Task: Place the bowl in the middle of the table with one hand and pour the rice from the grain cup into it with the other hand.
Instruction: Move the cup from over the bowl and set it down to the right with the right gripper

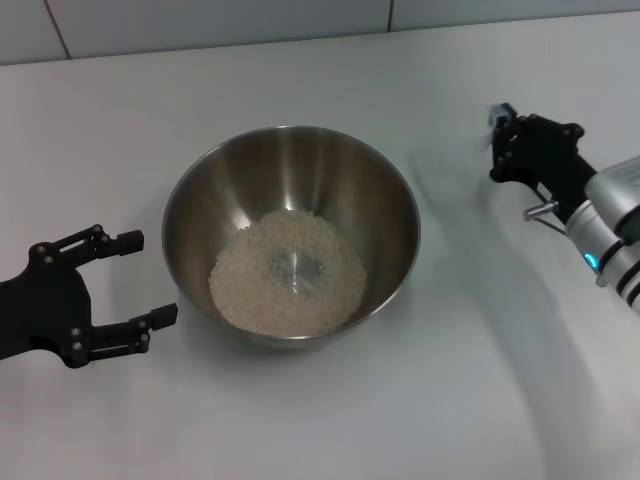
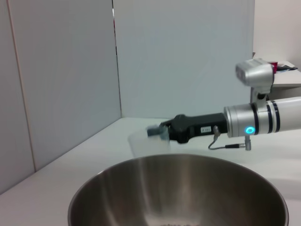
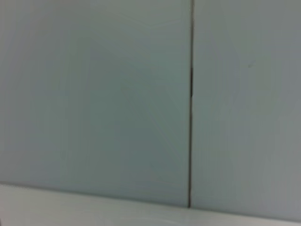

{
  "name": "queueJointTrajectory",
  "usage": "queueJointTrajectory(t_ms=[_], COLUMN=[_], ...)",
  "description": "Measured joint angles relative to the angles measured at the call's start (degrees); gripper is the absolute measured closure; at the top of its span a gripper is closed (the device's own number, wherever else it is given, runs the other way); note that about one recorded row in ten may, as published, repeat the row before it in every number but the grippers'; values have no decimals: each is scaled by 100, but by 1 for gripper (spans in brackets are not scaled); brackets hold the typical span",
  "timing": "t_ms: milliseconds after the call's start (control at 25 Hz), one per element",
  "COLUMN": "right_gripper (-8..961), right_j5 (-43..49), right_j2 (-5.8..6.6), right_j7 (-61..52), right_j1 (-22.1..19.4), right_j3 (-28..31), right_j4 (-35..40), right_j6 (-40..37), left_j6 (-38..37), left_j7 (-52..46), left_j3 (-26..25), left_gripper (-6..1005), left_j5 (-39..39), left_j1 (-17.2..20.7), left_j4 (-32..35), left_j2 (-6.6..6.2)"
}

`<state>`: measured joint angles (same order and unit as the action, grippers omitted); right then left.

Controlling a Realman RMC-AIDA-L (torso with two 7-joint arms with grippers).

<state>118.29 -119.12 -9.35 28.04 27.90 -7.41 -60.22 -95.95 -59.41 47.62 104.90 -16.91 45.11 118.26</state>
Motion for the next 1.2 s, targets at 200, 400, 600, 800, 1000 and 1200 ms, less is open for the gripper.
queueJointTrajectory(t_ms=[200,400,600,800,1000,1200], right_gripper=[927,922,918,914,698,582], right_j5=[4,7,8,7,7,7], right_j2=[-3,-15,-27,-27,-18,-15], right_j7=[-42,-42,-56,-42,-37,-35], right_j1=[138,108,29,-63,-119,-298], right_j3=[-222,-213,-187,-193,-209,-227], right_j4=[-23,-24,-36,-81,-88,-107], right_j6=[397,377,327,287,141,-126], left_j6=[-1,-3,-6,-12,-7,-9], left_j7=[0,0,0,0,0,0], left_j3=[2,2,9,11,11,11], left_gripper=[137,137,137,137,137,137], left_j5=[2,4,3,4,4,4], left_j1=[-15,-15,-19,-23,-28,-32], left_j4=[-9,-11,-11,-11,-12,-11], left_j2=[3,4,4,4,4,3])
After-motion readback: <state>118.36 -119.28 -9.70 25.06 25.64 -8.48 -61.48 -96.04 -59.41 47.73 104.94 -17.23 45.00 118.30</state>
